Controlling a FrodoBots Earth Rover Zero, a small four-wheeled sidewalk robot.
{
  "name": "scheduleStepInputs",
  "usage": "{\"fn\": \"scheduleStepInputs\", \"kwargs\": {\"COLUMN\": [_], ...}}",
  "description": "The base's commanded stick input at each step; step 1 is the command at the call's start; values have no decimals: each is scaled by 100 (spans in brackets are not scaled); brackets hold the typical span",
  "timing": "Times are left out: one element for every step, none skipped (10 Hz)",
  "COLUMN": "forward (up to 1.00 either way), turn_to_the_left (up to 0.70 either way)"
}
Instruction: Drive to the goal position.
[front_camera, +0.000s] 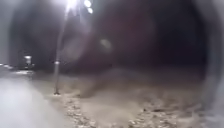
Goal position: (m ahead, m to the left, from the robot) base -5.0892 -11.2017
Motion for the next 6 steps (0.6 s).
{"fn": "scheduleStepInputs", "kwargs": {"forward": [0, 0, 0, 0, 0, 0], "turn_to_the_left": [-70, -70, -70, -70, -70, -70]}}
